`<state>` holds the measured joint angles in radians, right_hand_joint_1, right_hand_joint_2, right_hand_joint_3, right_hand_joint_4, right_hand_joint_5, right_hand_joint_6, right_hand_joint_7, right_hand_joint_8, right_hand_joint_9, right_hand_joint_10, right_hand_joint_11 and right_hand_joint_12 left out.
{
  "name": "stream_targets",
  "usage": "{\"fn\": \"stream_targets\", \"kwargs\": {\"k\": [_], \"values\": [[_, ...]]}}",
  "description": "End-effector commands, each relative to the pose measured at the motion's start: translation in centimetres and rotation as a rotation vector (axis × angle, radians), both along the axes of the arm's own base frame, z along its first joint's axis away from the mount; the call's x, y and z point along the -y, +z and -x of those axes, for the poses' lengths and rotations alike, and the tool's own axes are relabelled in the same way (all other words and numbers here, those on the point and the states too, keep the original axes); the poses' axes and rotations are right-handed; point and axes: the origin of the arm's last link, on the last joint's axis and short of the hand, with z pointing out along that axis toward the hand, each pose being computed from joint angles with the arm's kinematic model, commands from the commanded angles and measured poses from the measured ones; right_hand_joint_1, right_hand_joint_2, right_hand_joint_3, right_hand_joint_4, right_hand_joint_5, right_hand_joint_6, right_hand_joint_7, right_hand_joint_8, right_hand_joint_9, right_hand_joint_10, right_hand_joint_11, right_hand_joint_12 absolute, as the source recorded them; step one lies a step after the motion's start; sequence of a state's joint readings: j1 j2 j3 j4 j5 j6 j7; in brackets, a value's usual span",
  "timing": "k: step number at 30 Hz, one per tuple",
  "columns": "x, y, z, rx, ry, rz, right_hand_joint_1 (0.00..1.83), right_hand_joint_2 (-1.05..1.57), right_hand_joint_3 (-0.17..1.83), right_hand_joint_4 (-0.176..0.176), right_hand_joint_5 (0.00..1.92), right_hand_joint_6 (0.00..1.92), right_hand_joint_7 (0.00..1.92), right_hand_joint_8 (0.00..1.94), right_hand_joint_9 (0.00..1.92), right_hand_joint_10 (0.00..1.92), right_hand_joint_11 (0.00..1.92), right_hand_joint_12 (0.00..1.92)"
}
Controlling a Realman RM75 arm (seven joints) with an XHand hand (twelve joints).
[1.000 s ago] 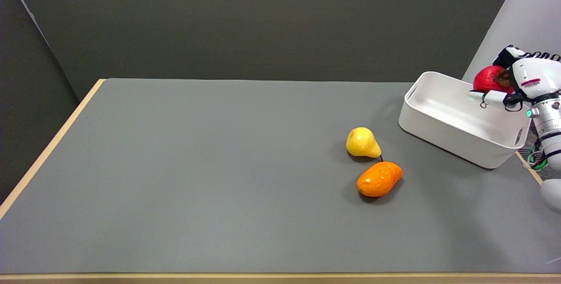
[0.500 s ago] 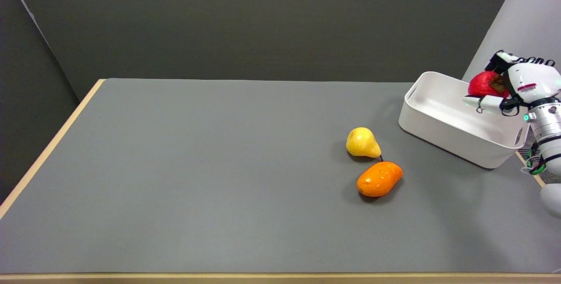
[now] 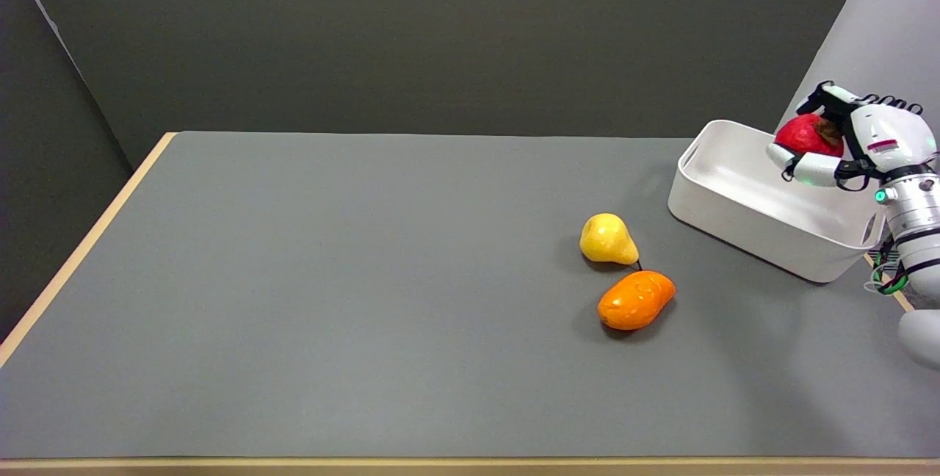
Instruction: Place tomato into white box.
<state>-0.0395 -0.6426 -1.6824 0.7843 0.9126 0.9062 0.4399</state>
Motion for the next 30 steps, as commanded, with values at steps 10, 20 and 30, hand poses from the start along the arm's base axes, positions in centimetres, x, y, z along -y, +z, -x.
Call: {"fn": "stream_targets", "kwargs": {"k": [10,20,30], "values": [[-3.2,3.3,0.7,0.366,0.140,0.008,0.18,0.70,0.93,0.175,0.39,0.84,0.61,0.77,0.59,1.14,0.52,1.58],[-2.7,3.3,1.3,0.357,0.070,0.007,0.03,0.64,0.93,0.151,0.29,0.59,0.41,0.43,0.34,0.76,0.29,1.40],[-3.0,4.4,-3.0,0.551,0.319,-0.178,0.00,0.58,0.98,0.139,0.18,0.43,0.23,0.30,0.19,0.57,0.15,1.26]]}}
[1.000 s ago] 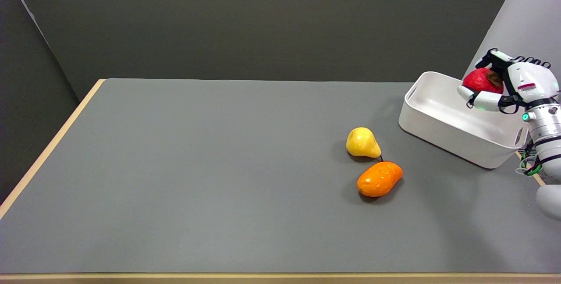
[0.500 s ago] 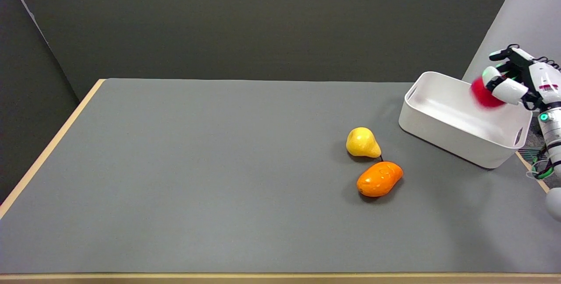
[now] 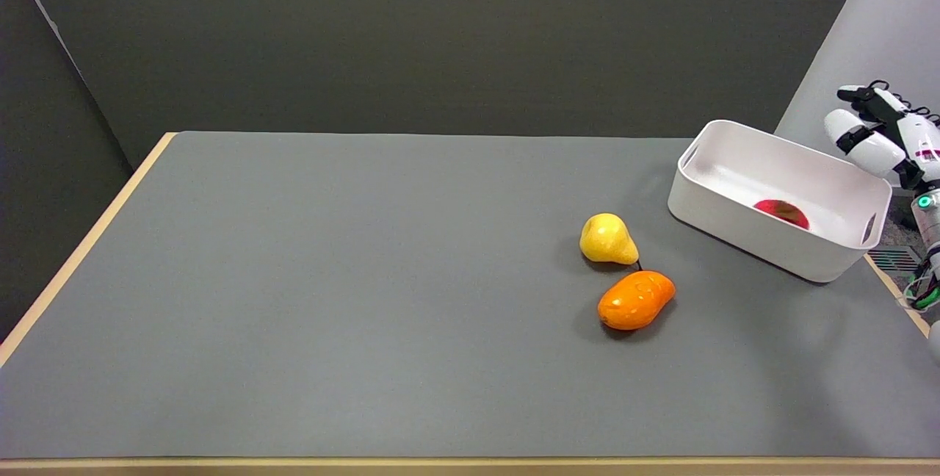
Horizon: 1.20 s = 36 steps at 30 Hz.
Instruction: Place tomato into white box.
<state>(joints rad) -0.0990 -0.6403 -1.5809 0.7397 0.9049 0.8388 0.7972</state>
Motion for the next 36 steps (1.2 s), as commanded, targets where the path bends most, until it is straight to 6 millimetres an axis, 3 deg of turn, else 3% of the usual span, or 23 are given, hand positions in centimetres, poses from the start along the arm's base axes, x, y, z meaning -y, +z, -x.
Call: {"fn": "stream_targets", "kwargs": {"k": [1,4,8,11,14,17,22,27,31,36], "values": [[-0.5,1.5,-4.6,0.222,0.278,-0.173,0.00,0.58,0.99,0.140,0.16,0.41,0.20,0.29,0.18,0.56,0.15,1.24],[-0.1,0.1,-6.5,0.218,0.375,-0.243,0.00,0.57,1.00,0.141,0.14,0.39,0.17,0.28,0.17,0.53,0.14,1.21],[0.6,-4.7,-7.8,0.282,0.558,-0.338,0.00,0.59,1.06,0.142,0.14,0.43,0.17,0.31,0.16,0.54,0.17,1.13],[1.6,-8.4,-8.7,0.244,0.584,-0.367,0.00,0.59,1.06,0.154,0.17,0.46,0.22,0.33,0.19,0.56,0.19,1.13],[2.4,-10.7,-9.1,0.179,0.563,-0.379,0.00,0.60,1.02,0.155,0.18,0.45,0.24,0.32,0.21,0.56,0.16,1.18],[2.6,-11.8,-8.1,0.157,0.533,-0.383,0.00,0.59,1.04,0.153,0.18,0.46,0.24,0.33,0.21,0.56,0.18,1.15],[4.0,-15.0,-4.8,0.207,0.492,-0.452,0.00,0.61,0.99,0.149,0.19,0.45,0.25,0.31,0.21,0.56,0.14,1.20],[3.1,-17.1,-5.5,0.188,0.543,-0.491,0.02,0.62,0.98,0.142,0.18,0.44,0.24,0.31,0.20,0.56,0.13,1.20],[1.8,-19.4,-7.5,0.152,0.563,-0.531,0.01,0.59,1.04,0.145,0.17,0.46,0.24,0.32,0.20,0.57,0.17,1.15],[0.8,-21.5,-10.2,0.043,0.562,-0.523,0.05,0.62,0.97,0.141,0.21,0.47,0.28,0.33,0.22,0.59,0.15,1.24]]}}
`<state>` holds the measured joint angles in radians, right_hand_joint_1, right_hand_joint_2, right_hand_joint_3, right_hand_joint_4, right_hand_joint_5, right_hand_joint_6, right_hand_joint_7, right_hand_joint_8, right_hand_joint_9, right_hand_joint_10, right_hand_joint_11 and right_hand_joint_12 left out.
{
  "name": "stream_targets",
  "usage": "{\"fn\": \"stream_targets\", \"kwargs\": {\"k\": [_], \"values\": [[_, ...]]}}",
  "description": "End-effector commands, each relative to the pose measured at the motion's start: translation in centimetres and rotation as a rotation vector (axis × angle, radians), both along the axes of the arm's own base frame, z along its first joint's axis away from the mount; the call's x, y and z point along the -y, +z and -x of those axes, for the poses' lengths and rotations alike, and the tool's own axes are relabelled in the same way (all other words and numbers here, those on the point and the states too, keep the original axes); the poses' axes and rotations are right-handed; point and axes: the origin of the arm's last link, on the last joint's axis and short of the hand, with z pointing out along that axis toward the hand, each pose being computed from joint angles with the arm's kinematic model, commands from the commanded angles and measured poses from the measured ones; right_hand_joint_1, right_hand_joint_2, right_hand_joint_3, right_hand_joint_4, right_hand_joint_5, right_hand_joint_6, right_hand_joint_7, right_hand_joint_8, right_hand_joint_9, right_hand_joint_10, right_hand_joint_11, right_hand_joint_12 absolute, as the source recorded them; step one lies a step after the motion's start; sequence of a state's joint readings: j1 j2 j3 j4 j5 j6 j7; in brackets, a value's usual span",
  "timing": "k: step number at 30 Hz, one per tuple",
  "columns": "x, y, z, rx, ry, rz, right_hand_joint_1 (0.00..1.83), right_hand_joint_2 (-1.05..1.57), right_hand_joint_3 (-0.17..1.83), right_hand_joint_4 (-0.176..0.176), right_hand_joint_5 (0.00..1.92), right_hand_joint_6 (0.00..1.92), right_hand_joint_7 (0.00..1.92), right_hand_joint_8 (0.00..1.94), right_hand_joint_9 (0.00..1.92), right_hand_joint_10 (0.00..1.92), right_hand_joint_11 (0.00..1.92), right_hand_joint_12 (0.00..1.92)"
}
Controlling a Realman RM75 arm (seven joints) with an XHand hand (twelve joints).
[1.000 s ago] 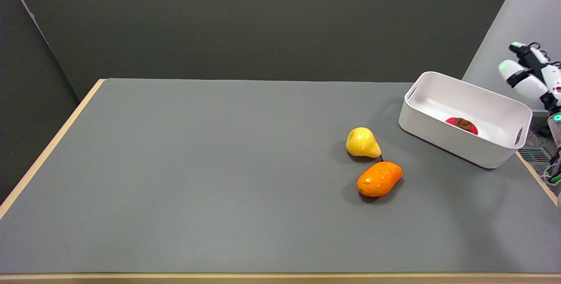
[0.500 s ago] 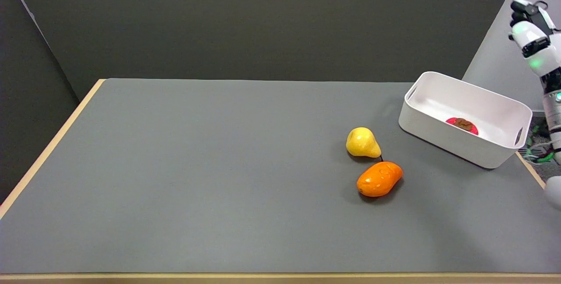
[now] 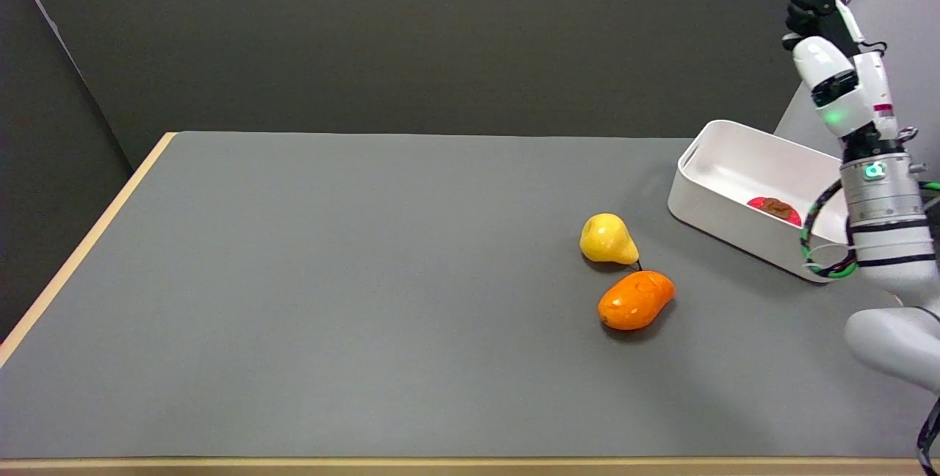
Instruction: Place tomato into white box.
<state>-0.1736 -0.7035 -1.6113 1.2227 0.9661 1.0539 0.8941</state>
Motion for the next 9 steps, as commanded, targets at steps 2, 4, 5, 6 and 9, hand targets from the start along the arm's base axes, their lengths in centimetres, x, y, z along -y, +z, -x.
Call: {"fn": "stream_targets", "kwargs": {"k": [2,4,5,6,9], "values": [[-2.37,-9.35,-5.00,-0.116,0.132,-0.076,0.06,0.62,0.97,0.141,0.21,0.47,0.28,0.33,0.23,0.59,0.16,1.24],[-2.18,-9.46,-5.24,-0.117,0.128,-0.083,0.07,0.62,0.96,0.142,0.21,0.47,0.29,0.34,0.23,0.60,0.16,1.25],[-2.15,-9.52,-5.31,-0.116,0.129,-0.085,0.07,0.62,0.96,0.142,0.22,0.47,0.29,0.34,0.23,0.60,0.16,1.25],[-2.17,-9.58,-5.36,-0.113,0.131,-0.087,0.07,0.62,0.96,0.142,0.22,0.48,0.30,0.34,0.24,0.60,0.16,1.26],[-2.32,-9.64,-5.57,-0.108,0.140,-0.088,0.08,0.62,0.96,0.142,0.22,0.48,0.30,0.35,0.24,0.61,0.17,1.26]]}}
